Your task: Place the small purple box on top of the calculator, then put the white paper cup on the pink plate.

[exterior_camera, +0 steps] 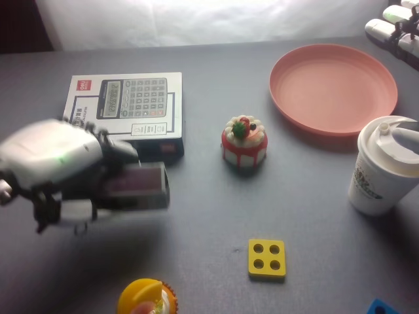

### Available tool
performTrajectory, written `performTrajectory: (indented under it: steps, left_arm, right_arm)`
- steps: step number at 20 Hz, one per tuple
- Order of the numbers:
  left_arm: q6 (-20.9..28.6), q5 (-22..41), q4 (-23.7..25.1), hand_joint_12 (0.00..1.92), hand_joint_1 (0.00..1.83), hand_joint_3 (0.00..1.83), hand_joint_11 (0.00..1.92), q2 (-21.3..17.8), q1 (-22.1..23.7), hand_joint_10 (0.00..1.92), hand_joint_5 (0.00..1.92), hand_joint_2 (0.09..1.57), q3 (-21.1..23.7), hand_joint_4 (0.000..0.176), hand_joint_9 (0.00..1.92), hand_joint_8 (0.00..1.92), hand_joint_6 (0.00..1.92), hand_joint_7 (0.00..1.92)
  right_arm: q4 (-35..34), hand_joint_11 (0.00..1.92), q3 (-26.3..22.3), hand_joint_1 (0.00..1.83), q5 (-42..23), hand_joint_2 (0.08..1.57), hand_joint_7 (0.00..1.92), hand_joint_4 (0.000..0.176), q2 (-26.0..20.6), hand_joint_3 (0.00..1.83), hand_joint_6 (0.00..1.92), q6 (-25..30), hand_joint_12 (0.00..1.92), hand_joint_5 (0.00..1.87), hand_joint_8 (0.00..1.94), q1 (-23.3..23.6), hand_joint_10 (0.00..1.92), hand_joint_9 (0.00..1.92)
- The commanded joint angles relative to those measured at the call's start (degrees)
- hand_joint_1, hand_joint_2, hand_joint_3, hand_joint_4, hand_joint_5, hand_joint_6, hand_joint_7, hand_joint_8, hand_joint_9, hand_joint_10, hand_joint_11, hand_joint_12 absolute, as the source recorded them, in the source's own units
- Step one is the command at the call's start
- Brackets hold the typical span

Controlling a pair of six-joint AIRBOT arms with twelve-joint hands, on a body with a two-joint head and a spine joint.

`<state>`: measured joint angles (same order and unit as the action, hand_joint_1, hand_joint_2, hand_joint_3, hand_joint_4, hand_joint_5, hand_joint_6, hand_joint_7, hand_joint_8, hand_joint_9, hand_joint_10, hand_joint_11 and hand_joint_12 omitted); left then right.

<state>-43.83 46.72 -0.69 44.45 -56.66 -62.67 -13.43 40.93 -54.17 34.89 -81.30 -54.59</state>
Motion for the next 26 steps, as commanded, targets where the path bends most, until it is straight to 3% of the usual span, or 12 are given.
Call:
performTrajectory:
  steps: [1, 7, 9, 11, 13, 16, 18, 19, 20, 23, 25, 26]
  left_arm:
    - [0.0, 8.1, -1.0, 1.89, 1.21, 0.00, 0.87, -0.4, 0.6, 1.58, 0.77, 1.20, 0.1, 0.000, 0.88, 1.45, 1.13, 0.88]
    - [-0.1, 5.9, -8.3, 1.83, 1.23, 0.00, 0.83, 2.7, 5.1, 1.36, 0.72, 1.22, -7.2, 0.000, 0.91, 1.41, 1.13, 0.87]
    - [0.0, 2.9, -9.9, 1.92, 1.21, 0.00, 0.91, 4.8, 7.7, 1.69, 0.73, 1.24, -10.4, 0.000, 0.87, 1.43, 1.28, 0.77]
    - [0.0, -0.6, -10.9, 1.92, 1.13, 0.00, 1.09, 7.1, 10.7, 1.91, 0.79, 1.22, -13.9, 0.000, 0.96, 1.79, 1.26, 0.83]
    - [0.0, -4.3, -11.5, 1.92, 1.13, 0.00, 1.07, 9.4, 13.1, 1.92, 0.80, 1.21, -17.3, 0.000, 0.94, 1.91, 1.24, 0.78]
    - [-0.1, -8.6, -13.0, 1.92, 1.13, 0.00, 1.08, 12.4, 15.3, 1.92, 0.81, 1.20, -21.3, 0.000, 0.94, 1.72, 1.23, 0.84]
    - [-0.1, -10.5, -13.7, 1.76, 1.19, 0.00, 0.64, 14.1, 16.0, 1.14, 0.62, 1.25, -23.3, 0.000, 0.74, 1.35, 1.36, 0.85]
    - [-0.5, -11.3, -13.8, 1.76, 1.19, 0.00, 0.64, 14.6, 16.3, 1.14, 0.62, 1.25, -23.8, 0.000, 0.74, 1.35, 1.36, 0.85]
    - [-0.6, -11.6, -13.9, 1.50, 1.04, 0.00, 0.35, 14.8, 16.3, 0.59, 0.43, 1.20, -24.0, 0.000, 0.57, 0.29, 0.22, 0.59]
    - [-0.8, -11.8, -13.9, 1.45, 0.95, 0.00, 0.03, 15.1, 16.4, 0.30, 0.28, 1.14, -24.2, 0.000, 0.32, 0.03, 0.02, 0.36]
    - [-0.8, -11.2, -13.9, 1.09, 0.95, 0.00, 0.00, 15.0, 16.4, 0.13, 0.16, 1.11, -23.7, 0.000, 0.15, 0.00, 0.00, 0.17]
    - [-0.8, -10.2, -13.9, 0.73, 0.84, 0.00, 0.00, 14.6, 16.4, 0.03, 0.07, 1.08, -23.2, 0.026, 0.03, 0.00, 0.00, 0.03]
  right_arm:
    - [0.2, 0.00, 0.0, 0.27, -7.3, 1.29, 0.00, 0.000, 0.0, 0.00, 0.00, 0.0, 0.26, 0.00, 0.00, 0.4, 0.00, 0.00]
    - [-0.3, 0.00, 0.3, 0.29, -7.5, 1.30, 0.00, 0.000, 0.1, 0.00, 0.00, 0.0, 0.27, 0.00, 0.00, 0.3, 0.00, 0.00]
    - [-0.4, 0.00, 0.4, 0.26, -7.6, 1.30, 0.00, 0.000, 0.3, 0.00, 0.00, 0.0, 0.54, 0.00, 0.00, 0.2, 0.00, 0.00]
    - [-0.4, 0.00, 0.4, 0.28, -7.6, 1.30, 0.00, 0.000, 0.3, 0.00, 0.00, 0.0, 0.78, 0.00, 0.00, 0.2, 0.00, 0.00]
    - [-0.4, 0.00, 0.4, 0.28, -7.7, 1.30, 0.00, 0.000, 0.3, 0.00, 0.00, 0.0, 0.65, 0.00, 0.00, 0.1, 0.00, 0.00]
    - [-0.4, 0.00, 0.4, 0.29, -7.7, 1.30, 0.00, 0.000, 0.5, 0.00, 0.00, 0.0, 0.36, 0.00, 0.00, 0.1, 0.00, 0.00]
    - [-0.5, 0.00, 0.5, 0.30, -7.7, 1.31, 0.00, 0.000, 0.5, 0.00, 0.00, 0.0, 0.01, 0.00, 0.00, 0.0, 0.00, 0.00]
    - [-0.5, 0.00, 0.5, 0.30, -7.7, 1.31, 0.00, 0.000, 0.5, 0.00, 0.00, 0.0, 0.01, 0.00, 0.00, 0.0, 0.00, 0.00]
    - [-0.5, 0.00, 0.5, 0.36, -7.7, 1.30, 0.00, 0.000, 0.5, 0.00, 0.00, 0.0, 0.00, 0.00, 0.00, 0.0, 0.00, 0.00]
    - [-0.5, 0.01, 0.5, 0.35, -7.7, 1.30, 0.00, 0.000, 0.5, 0.00, 0.00, 0.2, 0.00, 0.00, 0.00, 0.0, 0.00, 0.00]
    - [-0.5, 0.01, 0.5, 0.37, -8.0, 1.30, 0.00, 0.000, 0.5, 0.00, 0.00, 0.9, 0.01, 0.00, 0.00, -0.2, 0.00, 0.00]
    - [-0.5, 0.04, 0.5, 0.40, -8.3, 1.28, 0.00, 0.000, 0.5, 0.00, 0.00, 1.5, 0.03, 0.00, 0.00, -0.3, 0.00, 0.00]
